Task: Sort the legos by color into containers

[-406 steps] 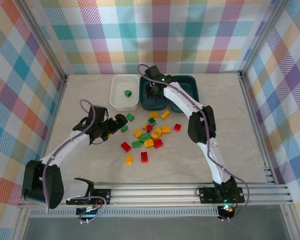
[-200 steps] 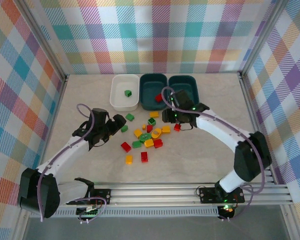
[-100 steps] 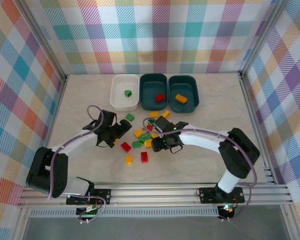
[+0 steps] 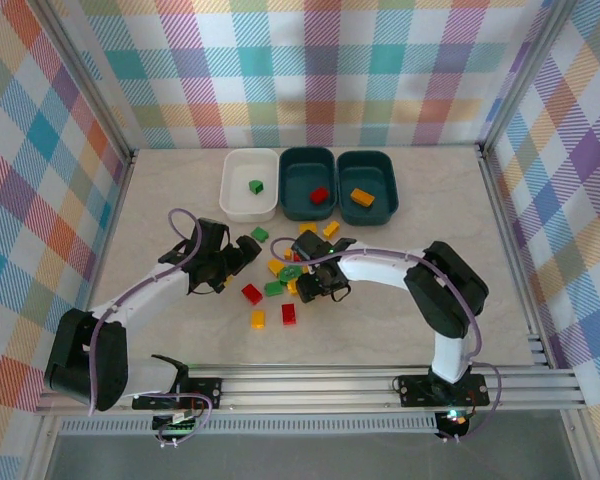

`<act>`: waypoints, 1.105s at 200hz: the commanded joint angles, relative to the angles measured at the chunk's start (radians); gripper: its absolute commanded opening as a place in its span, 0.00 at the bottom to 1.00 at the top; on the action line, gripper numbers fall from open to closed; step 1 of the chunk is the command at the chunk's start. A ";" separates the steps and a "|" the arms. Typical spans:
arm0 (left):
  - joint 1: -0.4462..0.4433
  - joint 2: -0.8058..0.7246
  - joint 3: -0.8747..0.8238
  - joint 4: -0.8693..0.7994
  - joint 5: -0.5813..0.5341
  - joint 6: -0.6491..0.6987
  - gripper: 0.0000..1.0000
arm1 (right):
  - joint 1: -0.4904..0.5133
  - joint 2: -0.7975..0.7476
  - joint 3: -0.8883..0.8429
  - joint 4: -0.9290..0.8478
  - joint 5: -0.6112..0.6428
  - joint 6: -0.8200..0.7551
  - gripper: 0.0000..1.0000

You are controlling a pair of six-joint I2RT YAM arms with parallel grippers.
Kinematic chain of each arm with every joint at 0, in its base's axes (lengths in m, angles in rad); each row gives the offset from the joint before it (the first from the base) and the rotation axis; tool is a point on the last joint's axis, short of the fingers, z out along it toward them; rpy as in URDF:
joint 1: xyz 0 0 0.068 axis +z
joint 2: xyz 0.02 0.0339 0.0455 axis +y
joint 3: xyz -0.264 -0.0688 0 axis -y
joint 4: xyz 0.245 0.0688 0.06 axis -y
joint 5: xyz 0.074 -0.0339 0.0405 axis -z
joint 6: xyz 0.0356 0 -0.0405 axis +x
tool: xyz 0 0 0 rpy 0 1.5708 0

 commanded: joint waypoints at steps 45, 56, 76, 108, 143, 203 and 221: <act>-0.007 -0.007 0.032 -0.046 -0.023 0.023 1.00 | 0.000 0.046 0.029 0.059 0.028 0.009 0.60; -0.006 -0.004 0.035 -0.044 -0.025 0.025 1.00 | 0.000 0.042 0.025 0.080 0.016 0.015 0.57; -0.007 0.003 0.040 -0.044 -0.020 0.028 1.00 | 0.000 0.045 0.035 0.081 0.014 0.016 0.53; -0.007 0.007 0.043 -0.046 -0.021 0.038 1.00 | 0.002 0.021 0.017 0.080 0.030 0.008 0.48; -0.007 0.023 0.054 -0.056 -0.026 0.053 1.00 | 0.002 -0.033 -0.015 0.064 0.041 0.001 0.43; -0.032 0.075 0.140 -0.154 -0.084 0.125 0.96 | -0.003 -0.232 -0.015 -0.019 0.102 -0.018 0.41; -0.058 0.106 0.155 -0.164 -0.086 0.134 0.96 | -0.040 -0.231 0.044 -0.017 0.085 -0.052 0.41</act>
